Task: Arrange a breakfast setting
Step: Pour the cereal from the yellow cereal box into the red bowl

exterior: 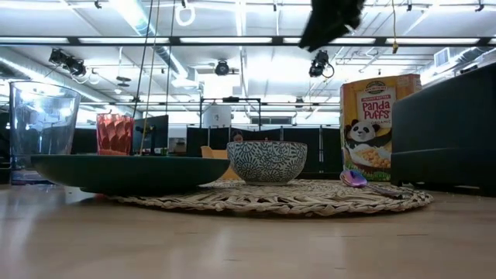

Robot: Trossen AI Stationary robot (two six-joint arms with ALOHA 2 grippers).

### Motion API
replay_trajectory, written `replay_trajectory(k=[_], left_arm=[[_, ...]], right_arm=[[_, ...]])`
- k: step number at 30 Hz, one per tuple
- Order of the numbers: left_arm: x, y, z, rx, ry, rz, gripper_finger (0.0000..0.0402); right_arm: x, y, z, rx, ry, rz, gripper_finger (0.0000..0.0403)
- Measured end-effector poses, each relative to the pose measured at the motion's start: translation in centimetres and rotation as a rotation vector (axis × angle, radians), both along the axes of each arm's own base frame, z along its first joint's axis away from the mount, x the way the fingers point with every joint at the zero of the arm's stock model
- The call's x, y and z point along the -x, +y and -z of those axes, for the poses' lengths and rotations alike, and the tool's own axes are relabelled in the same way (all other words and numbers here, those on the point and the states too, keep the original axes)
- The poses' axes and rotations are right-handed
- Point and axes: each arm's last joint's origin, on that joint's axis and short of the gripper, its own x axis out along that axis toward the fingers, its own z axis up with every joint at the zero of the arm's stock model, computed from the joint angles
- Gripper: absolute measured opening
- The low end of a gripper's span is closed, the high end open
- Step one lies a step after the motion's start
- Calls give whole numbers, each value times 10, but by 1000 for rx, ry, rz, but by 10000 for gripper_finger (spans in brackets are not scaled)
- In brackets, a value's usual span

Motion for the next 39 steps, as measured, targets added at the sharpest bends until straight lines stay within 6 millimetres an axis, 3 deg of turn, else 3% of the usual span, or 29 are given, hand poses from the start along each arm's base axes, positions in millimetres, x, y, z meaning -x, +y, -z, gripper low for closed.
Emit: replay_trajectory(k=[7, 15, 20, 26, 33, 39], left_arm=[[0, 0, 0, 9, -4, -3, 192], [-4, -2, -3, -5, -41, 5, 192], [-18, -2, -4, -22, -78, -22, 192], [-41, 14, 5, -36, -25, -80, 192], [-65, 52, 5, -8, -79, -84, 216], [-91, 91, 20, 5, -48, -38, 273]], right_arm=[[55, -57, -25, 57, 4, 254, 354], [93, -112, -37, 145, 118, 451, 371], [107, -148, -37, 123, 164, 496, 358], [122, -182, -33, 21, 158, 466, 339], [132, -200, -23, -124, 140, 379, 295], [129, -209, -14, -248, 106, 301, 214]])
